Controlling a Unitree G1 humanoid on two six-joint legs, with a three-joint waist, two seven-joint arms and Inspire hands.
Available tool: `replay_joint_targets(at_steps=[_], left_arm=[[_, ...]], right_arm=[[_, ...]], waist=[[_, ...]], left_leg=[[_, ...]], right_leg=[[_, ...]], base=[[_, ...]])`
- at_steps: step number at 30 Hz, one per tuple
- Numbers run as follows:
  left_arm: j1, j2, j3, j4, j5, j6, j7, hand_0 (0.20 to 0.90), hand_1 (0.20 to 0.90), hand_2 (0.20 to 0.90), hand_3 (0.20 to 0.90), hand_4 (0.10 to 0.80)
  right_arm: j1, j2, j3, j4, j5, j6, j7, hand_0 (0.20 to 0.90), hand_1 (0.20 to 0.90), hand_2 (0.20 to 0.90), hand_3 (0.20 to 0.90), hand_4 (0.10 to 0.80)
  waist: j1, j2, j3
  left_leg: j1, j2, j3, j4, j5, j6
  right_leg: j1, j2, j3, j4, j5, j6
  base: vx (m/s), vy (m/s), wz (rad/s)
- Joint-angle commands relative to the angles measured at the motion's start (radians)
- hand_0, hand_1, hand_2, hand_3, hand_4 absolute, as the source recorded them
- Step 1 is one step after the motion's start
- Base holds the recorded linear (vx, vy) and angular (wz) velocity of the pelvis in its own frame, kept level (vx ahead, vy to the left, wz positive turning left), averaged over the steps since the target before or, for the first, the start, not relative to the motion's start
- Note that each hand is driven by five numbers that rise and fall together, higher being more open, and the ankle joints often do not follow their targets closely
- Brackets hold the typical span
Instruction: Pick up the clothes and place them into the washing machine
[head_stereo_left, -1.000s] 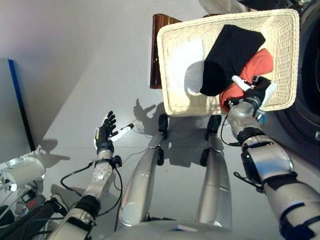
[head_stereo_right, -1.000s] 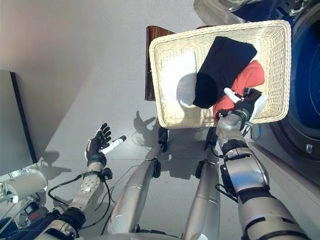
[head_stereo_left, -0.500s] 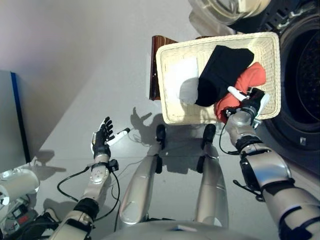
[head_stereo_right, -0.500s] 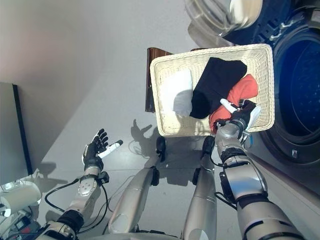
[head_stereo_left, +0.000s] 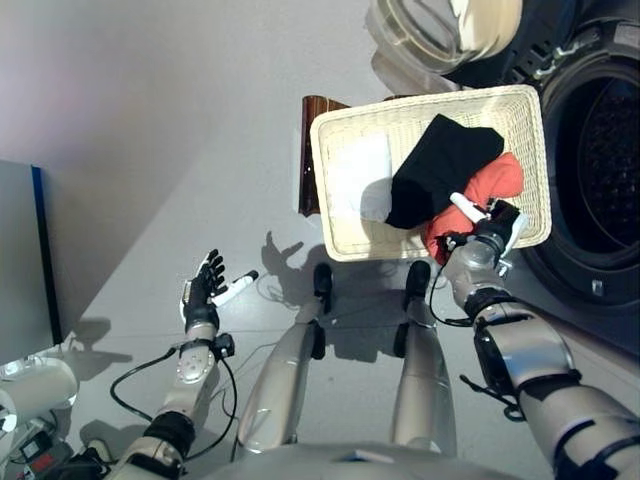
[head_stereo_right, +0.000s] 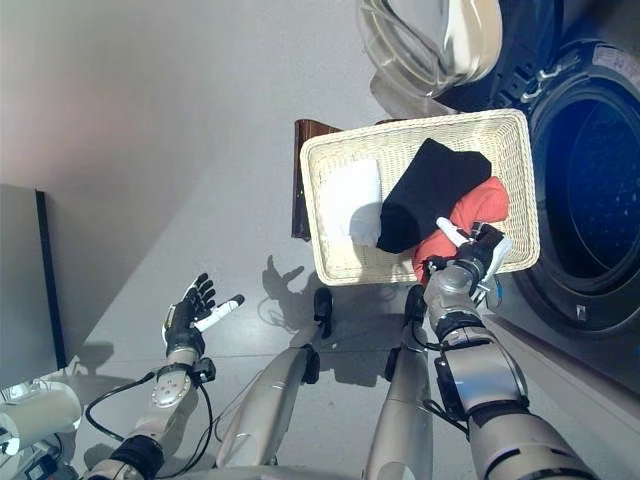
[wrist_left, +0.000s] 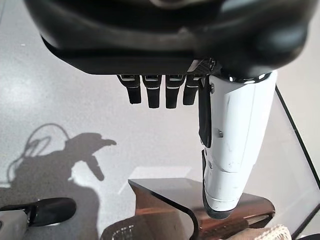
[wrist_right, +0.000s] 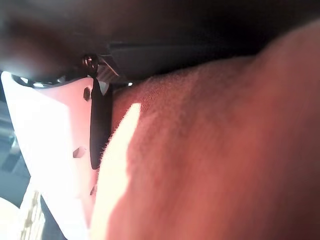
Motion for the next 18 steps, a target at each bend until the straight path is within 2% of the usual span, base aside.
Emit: replay_joint_targets(at_steps=[1,2,3,10,11,12,13,14,15,16,17,18], left_arm=[[0.007,0.029,0.063,0.017,-0.01,-0.042,0.015,0.9,0.9,0.9,0.9,0.8],[0.006,0.027,0.061,0.024,-0.008,-0.042,0.015,0.9,0.9,0.9,0.9,0.8],[0.006,0.026,0.06,0.027,-0.009,-0.042,0.014,0.9,0.9,0.9,0.9,0.8],[0.015,0.023,0.068,0.034,-0.012,-0.039,0.015,0.9,0.9,0.9,0.9,0.8],[0.014,0.024,0.068,0.033,-0.009,-0.04,0.016,0.9,0.9,0.9,0.9,0.8],[0.013,0.024,0.067,0.034,-0.008,-0.041,0.017,0.9,0.9,0.9,0.9,0.8],[0.013,0.024,0.067,0.034,-0.008,-0.041,0.017,0.9,0.9,0.9,0.9,0.8],[0.013,0.024,0.066,0.031,-0.006,-0.041,0.018,0.9,0.9,0.9,0.9,0.8],[0.011,0.023,0.064,0.031,-0.004,-0.04,0.017,0.9,0.9,0.9,0.9,0.8],[0.01,0.023,0.063,0.035,-0.003,-0.04,0.017,0.9,0.9,0.9,0.9,0.8],[0.008,0.023,0.063,0.036,-0.005,-0.042,0.018,0.9,0.9,0.9,0.9,0.8],[0.008,0.025,0.064,0.033,-0.004,-0.044,0.02,0.9,0.9,0.9,0.9,0.8]], right_arm=[[-0.024,-0.051,0.037,-0.027,-0.014,-0.085,-0.007,0.48,0.48,0.48,0.48,0.5],[-0.028,-0.05,0.037,-0.024,-0.013,-0.086,-0.008,0.518,0.518,0.518,0.518,0.527],[-0.031,-0.05,0.039,-0.026,-0.013,-0.087,-0.01,0.9,0.9,0.9,0.9,0.8],[-0.025,-0.043,0.035,-0.017,-0.01,-0.088,-0.01,0.9,0.9,0.9,0.9,0.8],[-0.025,-0.043,0.036,-0.015,-0.017,-0.086,-0.012,0.582,0.582,0.582,0.582,0.573],[-0.025,-0.045,0.037,-0.014,-0.023,-0.086,-0.017,0.233,0.233,0.233,0.233,0.324],[-0.025,-0.045,0.037,-0.014,-0.024,-0.086,-0.017,0.2,0.2,0.2,0.2,0.3],[-0.025,-0.046,0.038,-0.016,-0.027,-0.086,-0.02,0.2,0.2,0.2,0.2,0.3],[-0.026,-0.047,0.038,-0.015,-0.027,-0.085,-0.017,0.274,0.274,0.274,0.274,0.353],[-0.027,-0.047,0.039,-0.012,-0.026,-0.085,-0.017,0.291,0.291,0.291,0.291,0.365],[-0.029,-0.05,0.041,-0.014,-0.029,-0.086,-0.017,0.2,0.2,0.2,0.2,0.3],[-0.03,-0.053,0.042,-0.016,-0.035,-0.085,-0.023,0.2,0.2,0.2,0.2,0.3]], waist=[[0.021,0.022,-0.055],[0.021,0.025,-0.055],[0.023,0.027,-0.055],[0.022,0.025,-0.059],[0.022,0.026,-0.059],[0.02,0.026,-0.06],[0.02,0.026,-0.06],[0.02,0.026,-0.059],[0.021,0.027,-0.059],[0.021,0.028,-0.059],[0.02,0.029,-0.057],[0.021,0.032,-0.056]], left_leg=[[-0.062,-0.005,-0.012,0.01,-0.024,-0.059],[-0.064,-0.004,-0.012,0.01,-0.024,-0.059],[-0.065,-0.003,-0.012,0.009,-0.023,-0.06],[-0.07,-0.001,-0.009,0.009,-0.024,-0.061],[-0.071,0.0,-0.008,0.01,-0.024,-0.061],[-0.072,0.0,-0.008,0.011,-0.024,-0.061],[-0.072,0.0,-0.008,0.011,-0.024,-0.061],[-0.074,-0.001,-0.007,0.011,-0.024,-0.061],[-0.075,-0.002,-0.006,0.012,-0.024,-0.06],[-0.077,-0.002,-0.005,0.013,-0.025,-0.06],[-0.079,-0.002,-0.004,0.013,-0.025,-0.061],[-0.081,-0.003,-0.003,0.014,-0.025,-0.061]], right_leg=[[0.054,0.031,-0.007,-0.057,-0.043,-0.025],[0.051,0.031,-0.005,-0.055,-0.044,-0.025],[0.049,0.032,-0.004,-0.054,-0.044,-0.025],[0.043,0.035,-0.003,-0.051,-0.047,-0.027],[0.04,0.034,-0.002,-0.05,-0.046,-0.027],[0.038,0.035,-0.001,-0.048,-0.046,-0.027],[0.038,0.035,-0.001,-0.048,-0.047,-0.027],[0.035,0.035,0.001,-0.046,-0.046,-0.027],[0.033,0.036,0.002,-0.045,-0.046,-0.027],[0.03,0.035,0.003,-0.043,-0.047,-0.028],[0.026,0.035,0.004,-0.042,-0.046,-0.028],[0.022,0.035,0.006,-0.04,-0.046,-0.028]], base=[[0.002,-0.001,-0.03],[0.0,0.0,0.0],[0.0,0.0,0.0],[0.0,0.0,0.0],[0.0,0.0,0.0],[0.0,0.0,0.0],[0.0,0.0,0.0],[0.0,0.0,0.0],[0.0,0.0,0.0],[0.0,0.0,0.0],[0.0,0.0,0.0],[0.0,0.0,0.0]])
